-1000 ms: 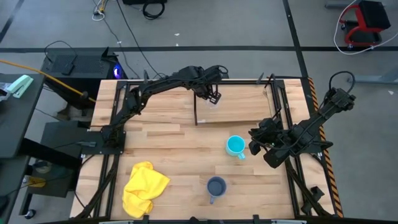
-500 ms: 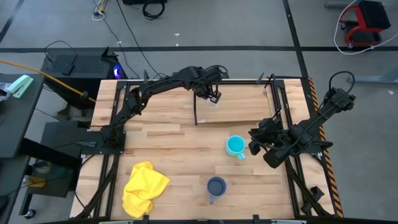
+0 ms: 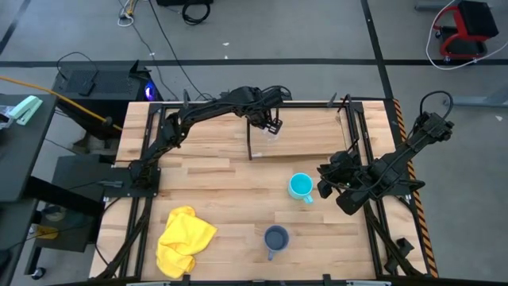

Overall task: Stack small to large cups/mugs on shelf
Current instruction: Put the transparent mug on the shelf

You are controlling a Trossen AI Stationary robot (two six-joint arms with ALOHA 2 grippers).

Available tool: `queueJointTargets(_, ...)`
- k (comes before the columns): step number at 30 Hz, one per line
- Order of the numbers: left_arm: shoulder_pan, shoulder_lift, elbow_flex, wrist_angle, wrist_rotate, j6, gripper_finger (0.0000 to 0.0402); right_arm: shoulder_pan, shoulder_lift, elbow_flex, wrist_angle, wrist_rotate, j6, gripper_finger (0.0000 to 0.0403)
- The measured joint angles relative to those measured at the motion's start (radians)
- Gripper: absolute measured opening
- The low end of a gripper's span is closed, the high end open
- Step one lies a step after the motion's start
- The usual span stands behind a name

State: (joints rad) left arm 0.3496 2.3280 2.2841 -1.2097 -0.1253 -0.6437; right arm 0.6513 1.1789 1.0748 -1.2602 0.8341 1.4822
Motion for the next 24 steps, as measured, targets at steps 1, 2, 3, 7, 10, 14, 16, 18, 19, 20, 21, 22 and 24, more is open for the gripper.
queueJointTargets(1, -0.001, 0.0, 0.0, 0.004, 0.0, 0.001, 0.0006, 0.0, 0.0, 0.0, 0.002, 0.0, 0.0, 0.0077)
queueJointTargets(2, -0.002, 0.0, 0.0, 0.007, 0.0, 0.0, 0.0006, 0.0, 0.0, 0.0, 0.004, 0.0, 0.0, 0.0077)
queueJointTargets(3, -0.002, 0.0, 0.0, 0.008, 0.001, -0.002, 0.0006, 0.0, 0.0, 0.0, 0.005, 0.0, 0.0, 0.0077)
queueJointTargets(7, -0.005, 0.0, -0.001, -0.007, 0.003, -0.008, 0.0006, 0.0, 0.001, 0.0, 0.007, 0.0, 0.0, 0.0077)
queueJointTargets(10, -0.016, 0.018, 0.0, 0.005, -0.003, -0.007, 0.0006, 0.0, 0.001, 0.0, 0.011, 0.0, 0.0, 0.0077)
queueJointTargets(14, -0.018, 0.018, 0.0, 0.01, 0.002, -0.005, 0.0006, 0.0, 0.001, 0.0, 0.011, 0.0, 0.0, 0.0077)
queueJointTargets(16, -0.018, 0.018, 0.001, 0.011, 0.002, -0.008, 0.0006, 0.0, 0.001, 0.0, 0.011, 0.0, 0.0, 0.0077)
queueJointTargets(18, -0.022, 0.019, 0.007, 0.007, 0.001, -0.012, 0.0006, 0.0, 0.001, 0.0, 0.014, 0.0, -0.006, 0.0077)
queueJointTargets(19, -0.026, 0.019, 0.007, 0.008, -0.001, -0.012, 0.0006, 0.0, 0.001, 0.0, 0.017, 0.0, -0.011, 0.0077)
queueJointTargets(20, -0.029, 0.019, 0.007, 0.015, -0.001, -0.008, 0.0006, 0.0, 0.001, 0.0, 0.021, 0.0, -0.017, 0.0077)
queueJointTargets(21, -0.034, 0.019, 0.007, 0.023, 0.003, -0.009, 0.0006, 0.0, 0.001, 0.0, 0.025, 0.0, -0.018, 0.0077)
queueJointTargets(22, -0.038, 0.021, 0.006, 0.028, 0.019, -0.01, 0.0006, 0.0, 0.001, 0.0, 0.026, 0.0, -0.019, 0.0077)
queueJointTargets(24, -0.048, 0.026, 0.003, 0.023, -0.011, -0.005, 0.0006, 0.0, 0.001, 0.0, 0.026, 0.0, -0.02, 0.0077)
